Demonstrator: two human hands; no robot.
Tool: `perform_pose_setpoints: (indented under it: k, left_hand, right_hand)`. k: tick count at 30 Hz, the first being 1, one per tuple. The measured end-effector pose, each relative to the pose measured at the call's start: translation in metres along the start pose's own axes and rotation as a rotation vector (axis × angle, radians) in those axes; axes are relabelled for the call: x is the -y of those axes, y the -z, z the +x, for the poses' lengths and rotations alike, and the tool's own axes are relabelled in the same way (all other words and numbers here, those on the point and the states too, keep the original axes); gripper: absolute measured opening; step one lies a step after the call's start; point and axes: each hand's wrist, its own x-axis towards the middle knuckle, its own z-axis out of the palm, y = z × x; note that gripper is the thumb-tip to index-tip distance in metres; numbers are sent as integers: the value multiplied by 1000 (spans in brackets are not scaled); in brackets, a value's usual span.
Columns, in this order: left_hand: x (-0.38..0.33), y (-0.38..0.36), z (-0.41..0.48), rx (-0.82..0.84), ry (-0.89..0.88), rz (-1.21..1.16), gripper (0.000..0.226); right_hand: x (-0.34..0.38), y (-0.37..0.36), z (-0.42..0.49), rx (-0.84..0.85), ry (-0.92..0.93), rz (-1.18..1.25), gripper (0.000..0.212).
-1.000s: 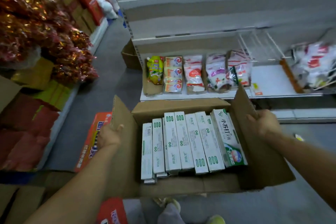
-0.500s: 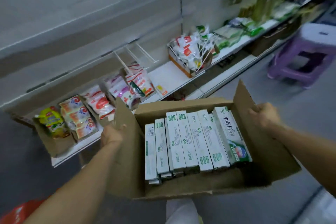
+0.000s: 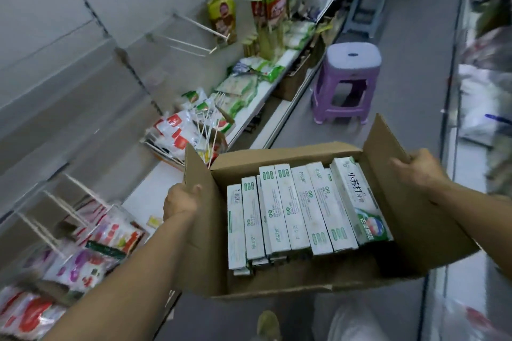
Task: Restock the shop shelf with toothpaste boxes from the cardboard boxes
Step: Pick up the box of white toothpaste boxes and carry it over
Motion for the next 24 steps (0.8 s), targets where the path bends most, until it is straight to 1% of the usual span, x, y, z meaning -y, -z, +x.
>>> perform_pose_setpoints:
  k: [3,7,11,15,17,20,24]
  left_hand:
    - [-67,-35,27,11,-40,-4,46]
    - [-156,-90,57,42,-90,26,48]
    - [-241,-139,76,36,-39,-1,44]
    - [-320,-182,99,46,5,-14,53]
    - [-362,-204,112,32,8,-22,55]
    - [-424,-235,137,37,11,-21,51]
    - [-501,-280,191,33,9,-82,45]
  right_hand:
    - [-8,28,53,-22,-9,12,28]
    - [-20,63,138,-36,-34,23,32]
    - [-24,101,231,-22,-30,11,34]
    - [-9,142,321,-14,0,-5,31]
    - [-2,159,366,-30,3,-3,29]
    - [6,181,438,-55,10,-12,29]
    - [24,203,534,-71,24,-10,29]
